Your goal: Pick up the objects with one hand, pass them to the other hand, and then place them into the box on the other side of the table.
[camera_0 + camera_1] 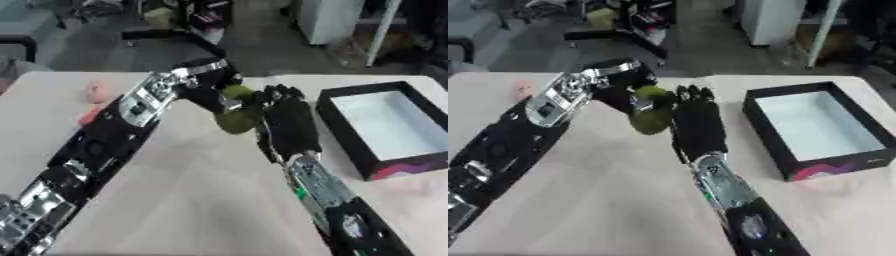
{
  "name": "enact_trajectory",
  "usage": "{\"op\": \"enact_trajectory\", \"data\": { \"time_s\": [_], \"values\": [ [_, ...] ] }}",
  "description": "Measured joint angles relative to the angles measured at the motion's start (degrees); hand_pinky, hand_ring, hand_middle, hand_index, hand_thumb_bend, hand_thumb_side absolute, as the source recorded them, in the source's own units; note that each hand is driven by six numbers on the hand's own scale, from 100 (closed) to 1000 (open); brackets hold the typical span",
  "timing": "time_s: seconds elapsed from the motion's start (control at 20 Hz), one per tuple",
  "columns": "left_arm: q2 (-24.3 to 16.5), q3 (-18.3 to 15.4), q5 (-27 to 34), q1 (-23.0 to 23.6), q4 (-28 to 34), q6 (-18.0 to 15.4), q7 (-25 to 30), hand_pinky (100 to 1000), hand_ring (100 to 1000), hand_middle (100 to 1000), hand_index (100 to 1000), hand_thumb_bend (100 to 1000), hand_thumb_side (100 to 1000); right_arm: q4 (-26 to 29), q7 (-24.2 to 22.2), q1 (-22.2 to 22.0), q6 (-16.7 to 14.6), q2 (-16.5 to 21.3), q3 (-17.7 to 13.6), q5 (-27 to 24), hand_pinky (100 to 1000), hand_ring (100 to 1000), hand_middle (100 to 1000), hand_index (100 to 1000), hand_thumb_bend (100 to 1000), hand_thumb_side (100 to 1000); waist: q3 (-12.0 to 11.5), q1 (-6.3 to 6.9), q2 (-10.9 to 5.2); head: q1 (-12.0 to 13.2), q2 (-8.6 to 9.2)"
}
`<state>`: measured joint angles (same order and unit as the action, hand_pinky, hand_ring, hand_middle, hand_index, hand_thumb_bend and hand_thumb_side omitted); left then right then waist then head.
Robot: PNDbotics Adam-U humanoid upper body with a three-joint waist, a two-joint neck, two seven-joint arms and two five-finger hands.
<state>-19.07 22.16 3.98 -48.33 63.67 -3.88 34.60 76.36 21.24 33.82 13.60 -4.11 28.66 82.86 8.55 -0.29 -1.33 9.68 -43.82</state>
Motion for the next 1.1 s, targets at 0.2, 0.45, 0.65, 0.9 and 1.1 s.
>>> {"op": "enact_trajectory", "data": {
  "time_s": [0.2,0.45,0.65,0.9,1.1],
  "values": [
    [0.00,-0.04,0.08,-0.06,-0.07,-0.38,0.95,543,354,353,418,218,100,-1.06,5.15,-0.04,-0.40,0.00,-0.01,-2.79,537,570,400,346,100,145,0.07,0.00,0.00,0.20,0.00],
    [-0.20,-0.95,0.27,-0.09,-0.28,-1.60,4.23,619,465,488,572,707,269,-2.50,7.74,-0.08,-1.67,0.07,-0.20,-4.72,529,568,385,307,100,135,0.21,-0.05,0.00,0.38,0.00],
    [-1.06,-2.65,0.44,-0.09,-0.71,-3.27,6.72,661,516,559,659,906,410,-2.63,8.13,-0.12,-2.08,0.94,-0.91,-5.96,530,571,383,294,100,129,0.33,-0.20,0.00,0.37,0.00],
    [-2.04,-5.61,0.35,0.01,-1.17,-4.70,8.03,681,542,600,701,982,477,-1.65,7.77,0.03,-1.78,2.59,-1.94,-7.49,524,570,380,286,100,123,0.48,-0.25,0.00,-0.35,0.00],
    [-3.41,-7.72,-0.05,0.62,-1.17,-5.08,7.76,683,546,607,708,977,508,-0.21,7.07,0.55,-0.51,4.69,-3.49,-9.23,502,564,368,284,100,120,0.58,-0.31,-0.02,-0.81,0.00]
  ]
}}
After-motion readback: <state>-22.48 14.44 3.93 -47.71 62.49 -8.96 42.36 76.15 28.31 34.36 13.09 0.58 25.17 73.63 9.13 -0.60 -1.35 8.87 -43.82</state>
